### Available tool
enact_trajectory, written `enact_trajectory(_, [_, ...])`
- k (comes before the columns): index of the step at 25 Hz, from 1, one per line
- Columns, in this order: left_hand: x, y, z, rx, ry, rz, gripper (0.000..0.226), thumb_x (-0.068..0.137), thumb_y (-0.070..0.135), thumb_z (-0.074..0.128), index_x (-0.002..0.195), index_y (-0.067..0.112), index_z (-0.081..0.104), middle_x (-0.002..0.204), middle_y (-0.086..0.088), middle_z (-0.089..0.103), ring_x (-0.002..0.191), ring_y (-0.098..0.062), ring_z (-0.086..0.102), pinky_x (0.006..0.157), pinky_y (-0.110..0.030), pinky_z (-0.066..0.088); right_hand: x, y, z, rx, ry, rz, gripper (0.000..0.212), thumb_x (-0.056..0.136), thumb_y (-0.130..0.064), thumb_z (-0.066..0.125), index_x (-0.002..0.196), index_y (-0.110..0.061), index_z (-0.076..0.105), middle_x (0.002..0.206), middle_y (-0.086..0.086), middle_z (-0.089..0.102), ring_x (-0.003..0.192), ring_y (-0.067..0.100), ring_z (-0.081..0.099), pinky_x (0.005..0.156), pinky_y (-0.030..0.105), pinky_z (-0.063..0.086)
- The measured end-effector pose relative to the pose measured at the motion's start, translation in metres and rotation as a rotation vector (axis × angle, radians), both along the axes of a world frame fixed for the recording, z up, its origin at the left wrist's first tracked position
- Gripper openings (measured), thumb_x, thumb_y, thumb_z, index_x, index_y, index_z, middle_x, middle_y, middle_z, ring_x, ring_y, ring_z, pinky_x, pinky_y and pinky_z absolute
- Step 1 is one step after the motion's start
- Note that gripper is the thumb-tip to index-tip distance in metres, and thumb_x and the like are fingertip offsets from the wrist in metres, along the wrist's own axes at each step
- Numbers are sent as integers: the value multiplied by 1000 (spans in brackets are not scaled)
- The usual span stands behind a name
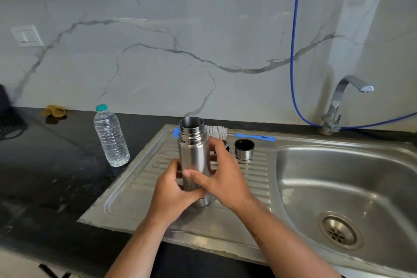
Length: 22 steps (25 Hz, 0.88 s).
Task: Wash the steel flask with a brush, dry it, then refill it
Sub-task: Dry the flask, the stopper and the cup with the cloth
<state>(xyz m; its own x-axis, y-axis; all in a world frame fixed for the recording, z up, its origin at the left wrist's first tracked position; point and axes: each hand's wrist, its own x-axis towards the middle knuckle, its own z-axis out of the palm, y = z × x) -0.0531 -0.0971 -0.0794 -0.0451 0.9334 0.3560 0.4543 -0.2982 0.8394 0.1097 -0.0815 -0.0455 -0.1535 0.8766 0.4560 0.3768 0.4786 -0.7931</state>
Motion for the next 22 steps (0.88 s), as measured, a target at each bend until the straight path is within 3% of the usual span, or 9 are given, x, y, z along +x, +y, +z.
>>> enact_trajectory(5, [0, 3, -2, -8, 5, -24, 64, 63, 41, 93, 117, 41, 59, 108, 17, 73, 102, -10, 70, 83, -42, 61, 3, 0, -1, -5, -9, 2, 83, 73, -55, 85, 142, -36, 42, 132, -24, 58, 120, -4, 56, 102, 33, 52])
enact_trajectory(11, [0, 4, -3, -8, 11, -24, 68, 65, 35, 93, 122, 43, 56, 109, 20, 72, 101, -7, 70, 80, -32, 59, 2, 1, -2, -10, -26, 23, 81, 75, -54, 84, 141, -36, 42, 132, -25, 57, 120, -4, 55, 101, 32, 53])
enact_trajectory(16, [-6, 3, 0, -28, -37, 98, 63, 68, 25, 93, 118, 37, 57, 99, 11, 74, 89, 0, 70, 73, -27, 56, 3, 3, -5, -45, -47, 85, 82, 81, -55, 79, 149, -35, 38, 138, -20, 57, 121, -3, 56, 99, 31, 54])
enact_trajectory(22, [-7, 6, 1, -42, -54, 154, 62, 69, 30, 93, 119, 34, 55, 98, 9, 73, 88, -6, 71, 70, -24, 52, 2, 6, -11, -60, -33, 150, 63, 88, -34, 80, 144, -28, 52, 133, -16, 63, 114, -1, 63, 94, 27, 58])
